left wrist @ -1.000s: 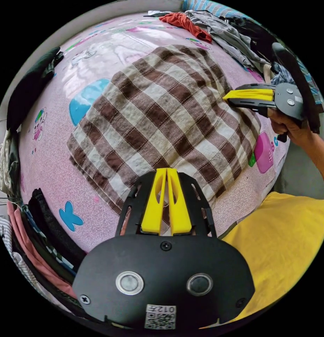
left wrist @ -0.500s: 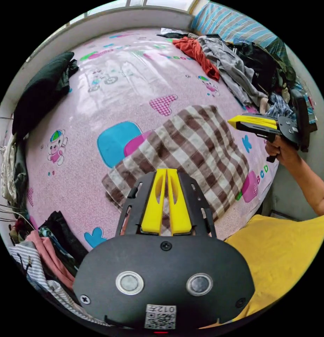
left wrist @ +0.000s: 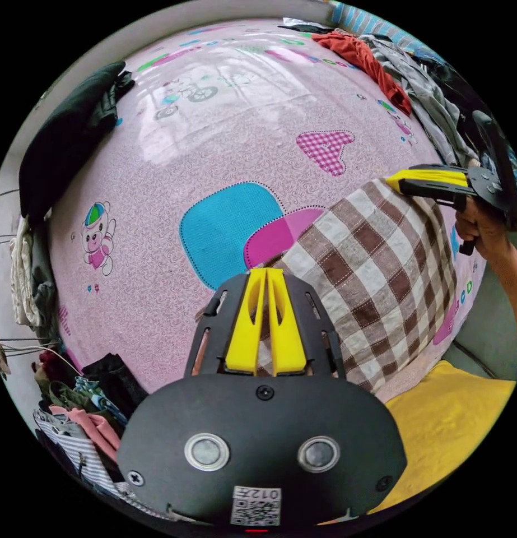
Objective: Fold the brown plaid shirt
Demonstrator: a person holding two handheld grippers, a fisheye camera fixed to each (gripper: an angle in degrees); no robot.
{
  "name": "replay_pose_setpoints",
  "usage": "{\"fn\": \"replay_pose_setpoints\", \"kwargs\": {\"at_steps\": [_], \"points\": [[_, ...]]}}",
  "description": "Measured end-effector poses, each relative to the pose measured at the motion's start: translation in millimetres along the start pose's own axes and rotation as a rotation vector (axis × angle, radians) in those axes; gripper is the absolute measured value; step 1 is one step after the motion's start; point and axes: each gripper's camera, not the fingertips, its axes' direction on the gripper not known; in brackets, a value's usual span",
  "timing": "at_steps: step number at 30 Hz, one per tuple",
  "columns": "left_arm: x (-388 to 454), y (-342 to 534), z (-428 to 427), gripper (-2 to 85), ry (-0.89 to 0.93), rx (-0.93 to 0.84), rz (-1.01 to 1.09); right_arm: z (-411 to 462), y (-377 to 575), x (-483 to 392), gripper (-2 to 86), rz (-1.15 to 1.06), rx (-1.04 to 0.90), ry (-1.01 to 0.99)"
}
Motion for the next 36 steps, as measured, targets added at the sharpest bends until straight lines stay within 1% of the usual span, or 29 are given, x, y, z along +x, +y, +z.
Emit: {"fn": "replay_pose_setpoints", "kwargs": {"at_steps": [2,4,6,7,9,11,13,15,17,20,21,23,25,28,29,31,33,35,36], "points": [[-2,18,-12,0.4,-0.035,0.051,-0.023,-25,18,1,0.0,0.022,0.091,-0.021],[0,51,-26,0.4,0.023,0.098,-0.029,-44,39,-4,0.0,-0.002,0.148,-0.072],[10,78,-29,0.5,0.086,0.105,-0.022,-54,64,-11,-0.1,-0.025,0.164,-0.136],[20,96,-26,0.5,0.129,0.097,-0.009,-53,80,-18,-0.1,-0.037,0.153,-0.168],[40,120,-16,0.5,0.161,0.070,0.022,-45,101,-28,0.0,-0.036,0.115,-0.192],[60,139,1,0.5,0.136,0.036,0.036,-24,120,-42,0.0,-0.044,0.053,-0.201],[80,153,37,0.4,0.088,-0.043,0.051,-5,127,-52,0.0,-0.053,0.009,-0.168],[86,162,70,0.3,0.002,-0.124,0.036,14,129,-57,0.0,-0.039,-0.027,-0.125],[83,173,83,0.2,0.012,-0.100,0.007,24,131,-59,0.0,-0.006,-0.029,-0.138],[70,188,88,0.0,0.020,-0.114,-0.073,19,139,-63,0.0,0.029,-0.018,-0.135],[67,196,85,0.0,0.002,-0.089,-0.102,15,142,-66,0.0,0.025,-0.010,-0.125],[65,208,80,0.0,0.041,-0.035,-0.113,-1,158,-78,0.0,-0.012,0.027,-0.140],[71,218,84,0.1,0.151,0.005,-0.099,-7,174,-87,0.1,-0.017,0.036,-0.173],[91,223,114,0.1,0.296,-0.001,-0.034,-1,199,-105,0.3,-0.008,0.017,-0.244],[95,224,123,0.1,0.281,-0.021,-0.027,7,206,-114,0.5,-0.013,-0.007,-0.263],[107,228,163,0.0,0.161,-0.108,-0.013,18,216,-130,0.9,-0.005,-0.030,-0.259],[103,235,169,0.0,0.190,-0.072,-0.043,20,224,-155,1.5,-0.062,-0.024,-0.283],[97,243,173,0.0,0.189,-0.068,-0.056,19,237,-207,2.9,-0.272,-0.002,-0.218],[93,250,174,0.0,0.172,-0.051,-0.068,20,241,-222,3.4,-0.336,-0.003,-0.194]]}}
